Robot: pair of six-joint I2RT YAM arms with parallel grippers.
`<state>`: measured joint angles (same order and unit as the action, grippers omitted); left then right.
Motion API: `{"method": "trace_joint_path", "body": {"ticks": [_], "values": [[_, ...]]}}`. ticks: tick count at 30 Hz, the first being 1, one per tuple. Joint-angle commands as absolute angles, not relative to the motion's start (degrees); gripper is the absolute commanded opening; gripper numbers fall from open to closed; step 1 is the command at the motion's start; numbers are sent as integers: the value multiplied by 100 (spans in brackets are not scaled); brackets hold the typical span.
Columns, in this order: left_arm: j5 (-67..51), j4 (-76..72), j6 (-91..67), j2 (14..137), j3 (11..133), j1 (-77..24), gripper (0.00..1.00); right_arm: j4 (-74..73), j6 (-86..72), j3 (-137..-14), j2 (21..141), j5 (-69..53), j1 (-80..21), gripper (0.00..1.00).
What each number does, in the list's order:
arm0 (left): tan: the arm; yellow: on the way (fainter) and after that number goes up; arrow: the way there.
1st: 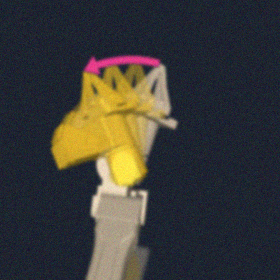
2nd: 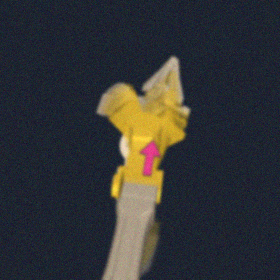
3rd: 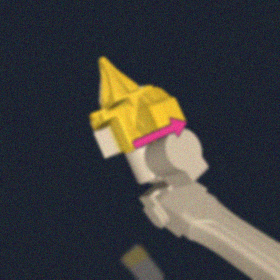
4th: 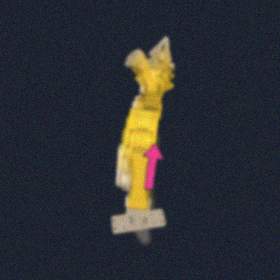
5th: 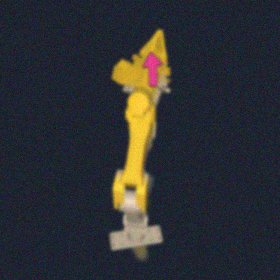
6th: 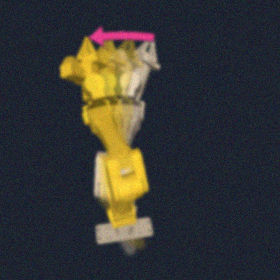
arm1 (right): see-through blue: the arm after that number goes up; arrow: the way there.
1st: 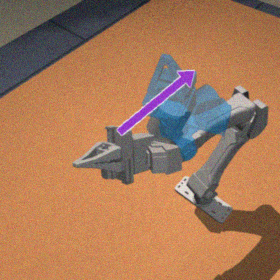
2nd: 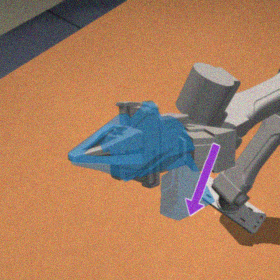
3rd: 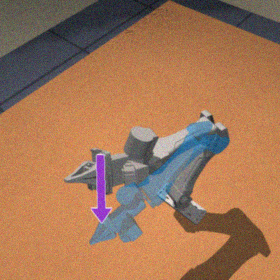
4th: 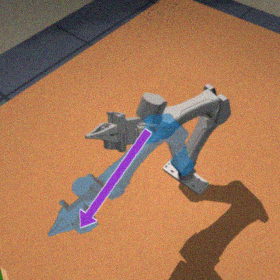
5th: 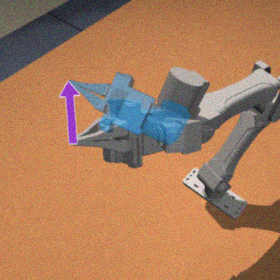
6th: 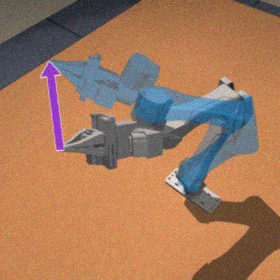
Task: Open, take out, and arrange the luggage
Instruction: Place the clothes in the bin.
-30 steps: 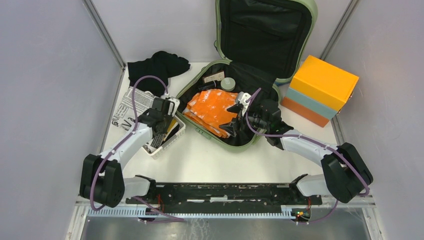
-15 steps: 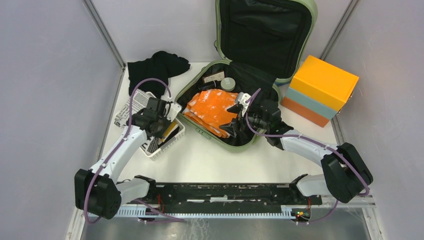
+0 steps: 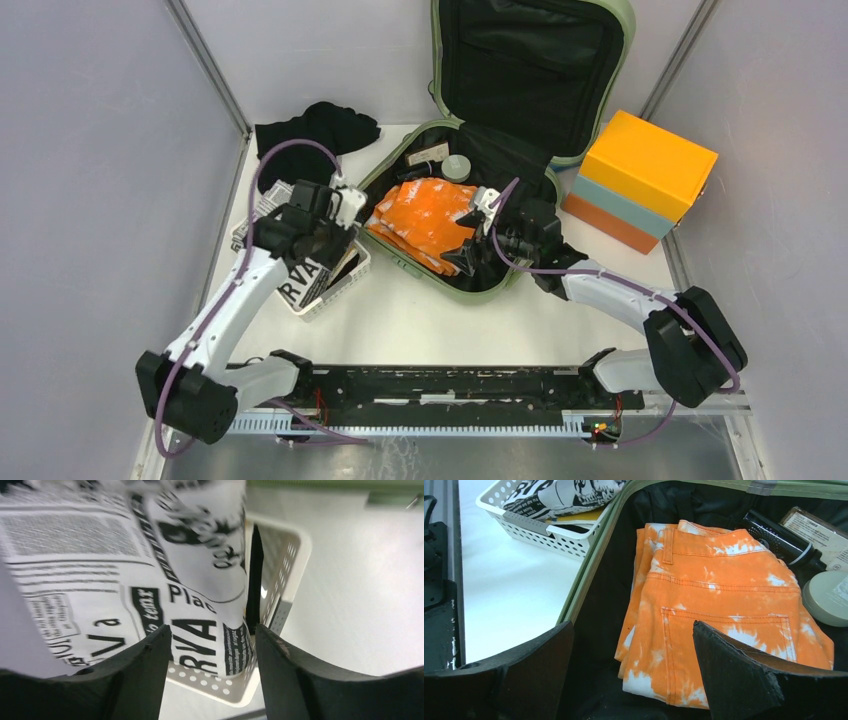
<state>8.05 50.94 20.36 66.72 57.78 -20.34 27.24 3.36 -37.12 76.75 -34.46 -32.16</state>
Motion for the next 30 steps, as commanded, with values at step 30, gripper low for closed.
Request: {"method": "trace_joint_path", "body": {"ticks": [30], "values": [[-995, 1590, -2883, 4882, 4761, -2039, 100, 2021, -1401, -4711, 8232, -693, -2450, 98]]}}
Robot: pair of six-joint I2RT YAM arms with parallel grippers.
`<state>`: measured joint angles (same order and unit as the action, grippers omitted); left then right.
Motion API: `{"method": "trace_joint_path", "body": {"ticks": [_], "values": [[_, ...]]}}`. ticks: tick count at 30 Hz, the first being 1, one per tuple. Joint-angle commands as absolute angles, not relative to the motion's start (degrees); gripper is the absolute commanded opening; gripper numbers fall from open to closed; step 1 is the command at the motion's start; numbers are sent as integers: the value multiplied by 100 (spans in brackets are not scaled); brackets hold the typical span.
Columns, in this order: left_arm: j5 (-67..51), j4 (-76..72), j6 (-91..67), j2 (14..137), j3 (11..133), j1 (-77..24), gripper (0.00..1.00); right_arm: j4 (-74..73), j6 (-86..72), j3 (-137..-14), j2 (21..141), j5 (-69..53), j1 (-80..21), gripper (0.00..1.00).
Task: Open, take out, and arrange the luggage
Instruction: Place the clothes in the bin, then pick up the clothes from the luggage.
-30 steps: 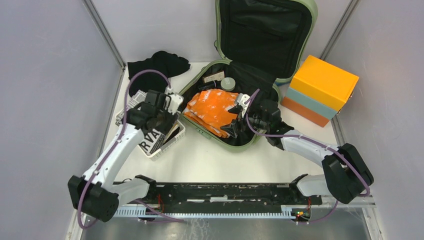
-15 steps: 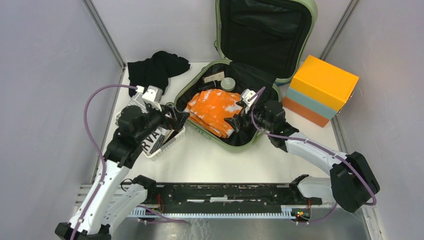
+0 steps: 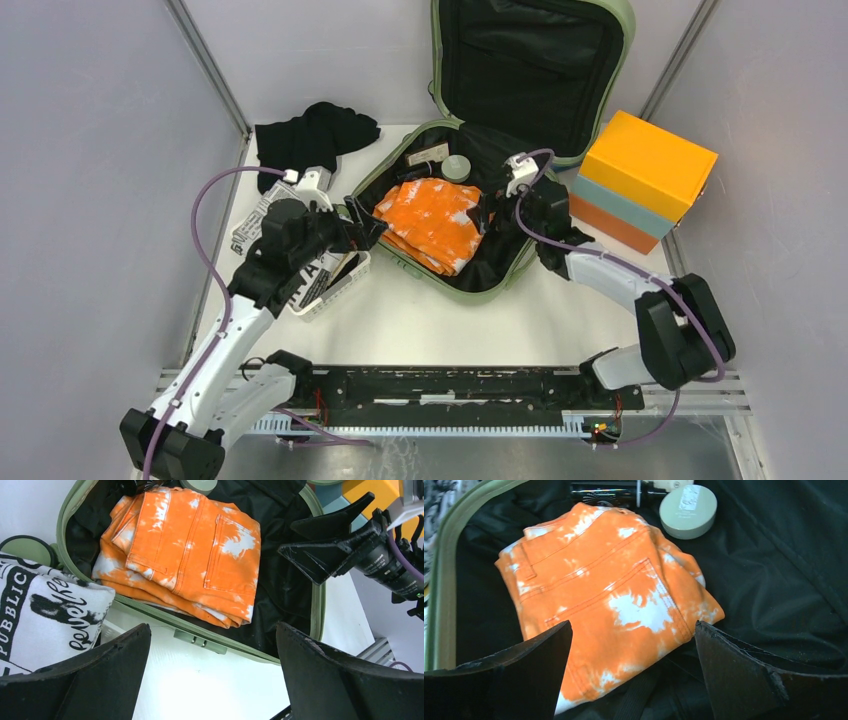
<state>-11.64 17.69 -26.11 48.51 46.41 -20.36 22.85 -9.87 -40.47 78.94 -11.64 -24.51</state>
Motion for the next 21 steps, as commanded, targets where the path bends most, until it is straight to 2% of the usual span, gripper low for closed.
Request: {"method": "trace_joint_path", "body": {"ticks": [1, 8, 21], "values": [[-973, 1591, -2883, 4872, 4737, -2039, 100, 1792, -1458, -4941, 8417, -512, -2444, 98], [-806, 1632, -2798, 4820, 4694, -2039, 100, 126, -2402, -6382, 9560, 708, -2444, 96], [-652, 1740, -2769, 4818, 4624, -2039, 100, 100, -3341, -6293, 10000, 775, -2399, 90]]}}
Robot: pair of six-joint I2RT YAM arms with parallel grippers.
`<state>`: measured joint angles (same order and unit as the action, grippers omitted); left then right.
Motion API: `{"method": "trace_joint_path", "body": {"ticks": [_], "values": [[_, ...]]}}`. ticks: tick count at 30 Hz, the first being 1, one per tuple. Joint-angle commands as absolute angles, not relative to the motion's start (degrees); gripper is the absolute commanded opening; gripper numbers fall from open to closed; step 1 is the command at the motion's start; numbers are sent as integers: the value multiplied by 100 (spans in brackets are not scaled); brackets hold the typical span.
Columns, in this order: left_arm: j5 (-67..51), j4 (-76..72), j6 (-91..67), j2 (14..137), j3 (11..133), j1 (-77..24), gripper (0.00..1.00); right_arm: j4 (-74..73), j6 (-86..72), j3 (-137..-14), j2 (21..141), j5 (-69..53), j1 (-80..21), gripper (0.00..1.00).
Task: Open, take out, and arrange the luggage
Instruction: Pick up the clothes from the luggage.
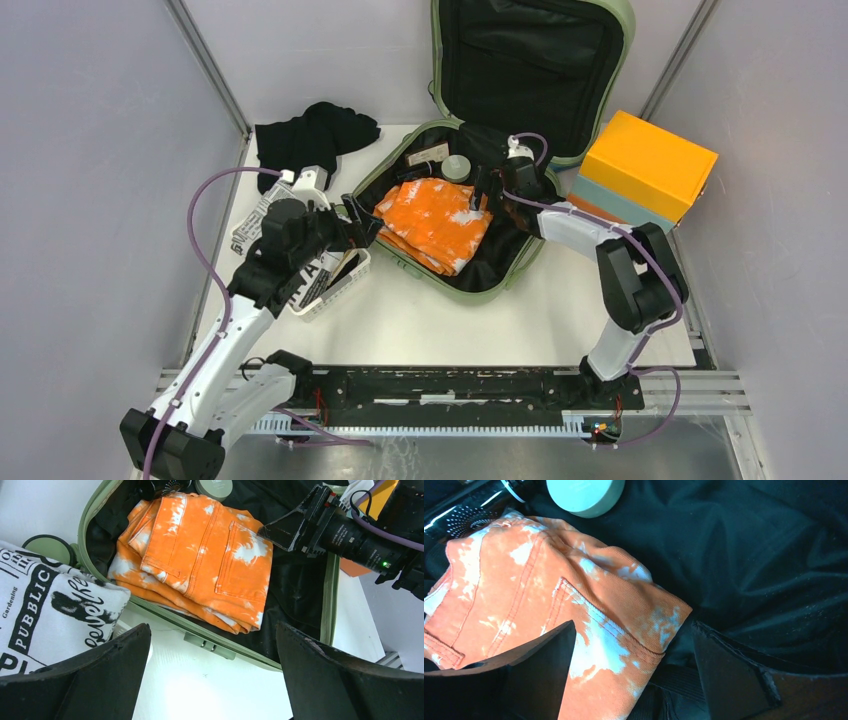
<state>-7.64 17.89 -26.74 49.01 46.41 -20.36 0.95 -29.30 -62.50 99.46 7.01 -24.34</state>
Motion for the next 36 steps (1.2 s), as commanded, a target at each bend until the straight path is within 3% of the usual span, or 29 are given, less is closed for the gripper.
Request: {"method": "trace_joint_path", "body": {"ticks": [1, 7, 18, 25, 27, 30, 36], "values": [[-637, 1748, -2769, 4819, 4630, -2039, 100, 151, -3387, -6230, 10002, 715, -2382, 90], [-643, 1756, -2818, 4822, 4620, -2039, 100, 478, -3700, -5968, 10065, 229, -2301, 78], [-639, 1786, -2883, 4773, 4645, -2039, 100, 811, -4322, -5921, 10459, -514, -2216, 77], [-686, 1806, -2900, 4738, 4684, -2039, 100, 1441, -4802, -5608, 10582, -1100, -2090, 68], [-722, 1799, -2922, 4731, 4701, -2039, 100, 1662, -4882, -5508, 10541, -1249, -2048, 62], [-865, 1737, -3001, 4718, 4729, -2039, 99, 2444, -5187, -5090, 10328, -1560, -1928, 40], [-1364, 1352, -3360, 4668, 4648, -2039, 98, 3509, -5989, -4605, 9900, -1996, -1615, 13]]}}
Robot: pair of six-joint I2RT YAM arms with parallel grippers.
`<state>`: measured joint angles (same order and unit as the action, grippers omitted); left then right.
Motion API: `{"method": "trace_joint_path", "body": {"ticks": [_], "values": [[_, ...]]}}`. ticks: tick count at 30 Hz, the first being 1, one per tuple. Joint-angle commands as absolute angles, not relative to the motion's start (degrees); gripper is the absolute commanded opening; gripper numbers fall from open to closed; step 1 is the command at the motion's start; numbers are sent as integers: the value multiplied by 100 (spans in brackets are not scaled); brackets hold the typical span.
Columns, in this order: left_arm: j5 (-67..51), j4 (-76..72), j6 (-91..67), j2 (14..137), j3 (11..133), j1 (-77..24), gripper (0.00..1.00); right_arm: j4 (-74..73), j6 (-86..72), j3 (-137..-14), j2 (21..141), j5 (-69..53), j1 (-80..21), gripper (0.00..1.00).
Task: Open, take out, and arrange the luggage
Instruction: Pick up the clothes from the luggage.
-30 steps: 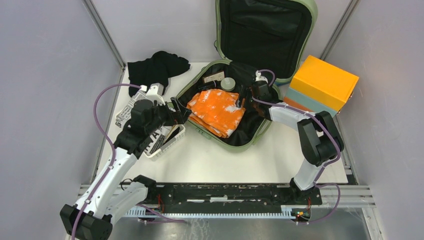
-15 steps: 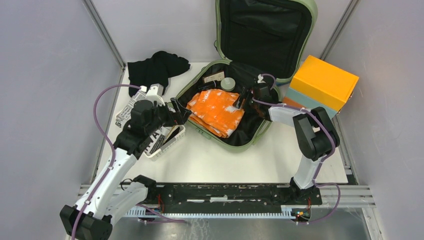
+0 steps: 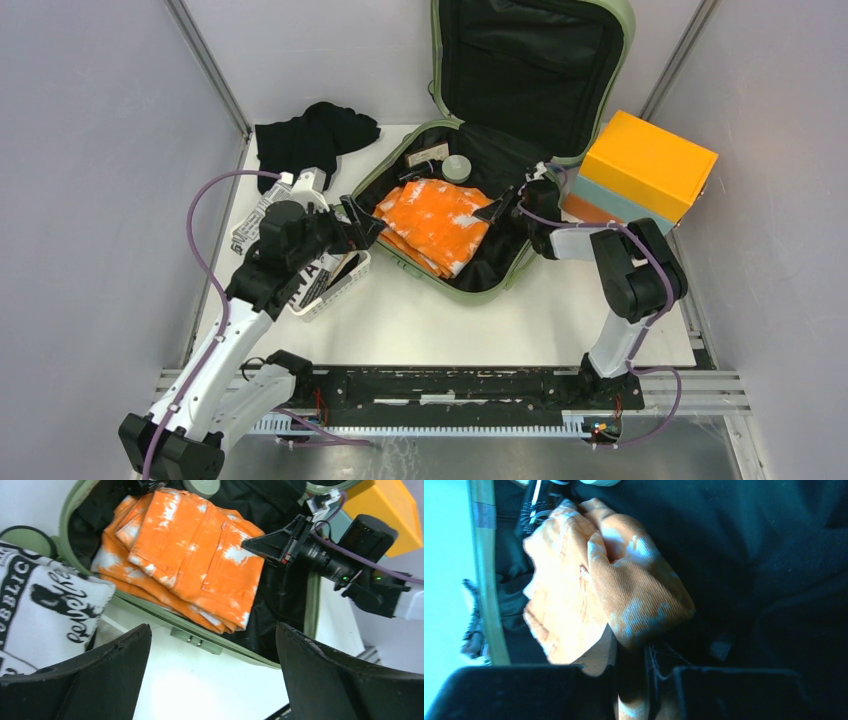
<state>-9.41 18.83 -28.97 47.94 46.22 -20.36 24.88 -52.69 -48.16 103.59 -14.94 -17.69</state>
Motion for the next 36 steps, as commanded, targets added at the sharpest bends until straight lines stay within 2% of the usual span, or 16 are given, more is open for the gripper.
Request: {"method": "trace_joint_path", "body": {"ticks": [1, 13, 21, 30, 36], "values": [[-1436, 1265, -3432, 4667, 4623, -2035, 98, 3706, -6176, -4563, 9853, -2088, -1572, 8], [-1998, -58, -4712, 4882, 4161, -2035, 98, 5515, -8340, -4431, 9675, -2508, -1291, 0], [-1954, -892, -5579, 5106, 3782, -2083, 98, 5822, -8934, -4606, 9709, -2382, -1240, 0], [-1641, -989, -5274, 5591, 3951, -2686, 96, 5279, -8554, -5137, 9624, -2347, -1147, 0], [-825, -318, -3792, 6226, 4693, -3488, 96, 4486, -7816, -5429, 9540, -2377, -1109, 0]]}}
